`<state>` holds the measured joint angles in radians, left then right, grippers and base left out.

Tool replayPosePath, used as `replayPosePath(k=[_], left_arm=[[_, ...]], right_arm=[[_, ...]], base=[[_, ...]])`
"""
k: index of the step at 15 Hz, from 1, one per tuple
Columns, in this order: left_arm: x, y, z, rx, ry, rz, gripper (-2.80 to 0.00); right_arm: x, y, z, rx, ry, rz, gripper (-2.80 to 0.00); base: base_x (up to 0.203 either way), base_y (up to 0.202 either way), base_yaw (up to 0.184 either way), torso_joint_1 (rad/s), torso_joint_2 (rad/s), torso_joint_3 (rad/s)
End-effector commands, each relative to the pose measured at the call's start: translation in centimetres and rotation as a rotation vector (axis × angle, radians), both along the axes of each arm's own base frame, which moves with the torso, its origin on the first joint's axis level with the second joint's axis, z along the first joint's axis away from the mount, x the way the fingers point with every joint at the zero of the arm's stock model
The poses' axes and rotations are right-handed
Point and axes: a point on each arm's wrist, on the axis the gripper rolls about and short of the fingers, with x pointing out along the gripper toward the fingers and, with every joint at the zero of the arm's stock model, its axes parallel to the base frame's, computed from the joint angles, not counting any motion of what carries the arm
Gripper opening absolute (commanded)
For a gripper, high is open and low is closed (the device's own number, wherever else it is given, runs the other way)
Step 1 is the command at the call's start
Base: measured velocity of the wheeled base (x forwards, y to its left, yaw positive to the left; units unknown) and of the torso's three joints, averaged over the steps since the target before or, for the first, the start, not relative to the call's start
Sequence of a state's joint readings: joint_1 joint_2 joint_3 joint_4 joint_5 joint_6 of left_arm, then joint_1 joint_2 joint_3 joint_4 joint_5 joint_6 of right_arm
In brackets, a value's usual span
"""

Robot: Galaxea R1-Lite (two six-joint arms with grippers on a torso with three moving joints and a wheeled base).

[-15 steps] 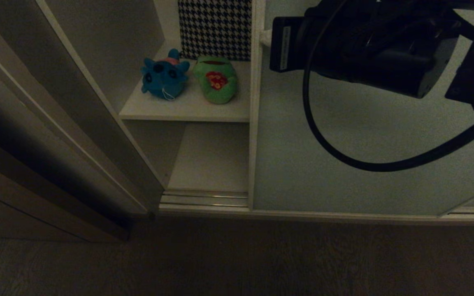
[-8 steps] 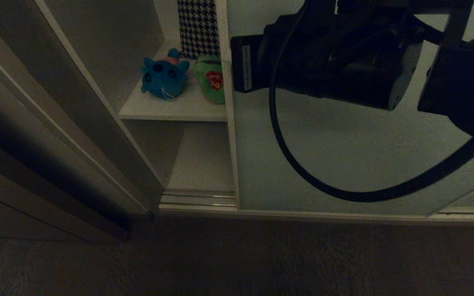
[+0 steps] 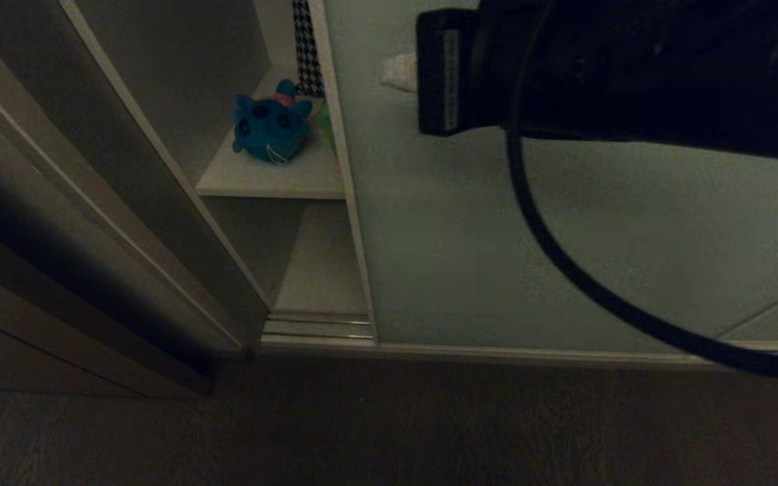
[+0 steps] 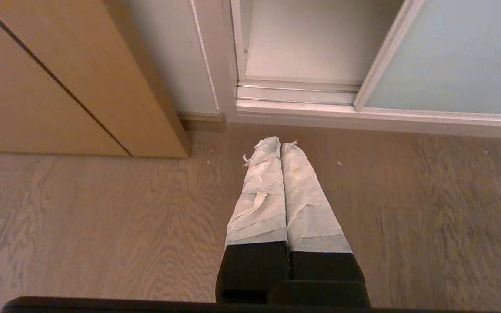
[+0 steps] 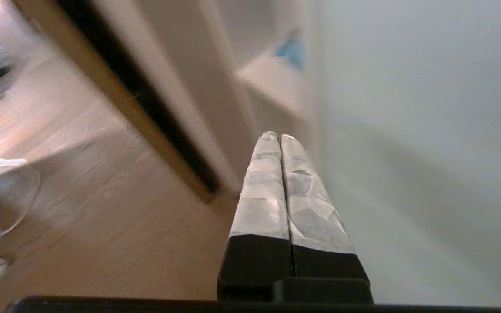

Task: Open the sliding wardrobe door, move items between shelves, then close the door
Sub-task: Close the door

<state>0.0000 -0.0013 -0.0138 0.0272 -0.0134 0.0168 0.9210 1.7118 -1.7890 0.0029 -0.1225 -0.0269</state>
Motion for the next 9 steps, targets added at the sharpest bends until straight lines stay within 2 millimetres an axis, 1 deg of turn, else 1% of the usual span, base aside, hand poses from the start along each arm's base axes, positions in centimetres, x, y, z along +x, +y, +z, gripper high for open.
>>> replayPosePath(k=[1, 3, 5, 6, 7, 8, 9], left_arm=[[0.0, 0.0, 0.0, 0.0, 0.002, 0.0, -2.8], [0.0, 0.0, 0.0, 0.0, 0.002, 0.001, -2.8], [0.0, 0.0, 0.0, 0.0, 0.002, 0.0, -2.8], [0.0, 0.0, 0.0, 0.0, 0.002, 0.0, -2.8], [0.0, 0.0, 0.0, 0.0, 0.002, 0.0, -2.8], [0.0, 0.0, 0.0, 0.0, 0.002, 0.001, -2.8], [0.0, 0.0, 0.0, 0.0, 0.002, 0.0, -2.8]], right_arm=[[-2.3, -4.5, 2.3, 0.052, -0.046, -0.049, -2.8], [-3.4, -9.0, 3.1, 0.059, -0.053, -0.151, -2.8], [-4.6, -14.0, 3.4, 0.048, -0.046, -0.307, -2.8], [-5.7, -16.6, 3.4, 0.039, -0.044, -0.394, -2.8], [-7.2, -18.6, 3.3, 0.03, -0.038, -0.461, -2.8], [-9.2, -20.5, 3.1, 0.017, -0.026, -0.508, -2.8], [-11.1, -21.8, 2.4, -0.009, 0.002, -0.531, -2.8]], base=[[0.0, 0.0, 0.0, 0.0, 0.0, 0.0], [0.0, 0.0, 0.0, 0.0, 0.0, 0.0], [0.0, 0.0, 0.0, 0.0, 0.0, 0.0], [0.0, 0.0, 0.0, 0.0, 0.0, 0.0], [0.0, 0.0, 0.0, 0.0, 0.0, 0.0], [0.0, 0.0, 0.0, 0.0, 0.0, 0.0], [0.0, 0.0, 0.0, 0.0, 0.0, 0.0]])
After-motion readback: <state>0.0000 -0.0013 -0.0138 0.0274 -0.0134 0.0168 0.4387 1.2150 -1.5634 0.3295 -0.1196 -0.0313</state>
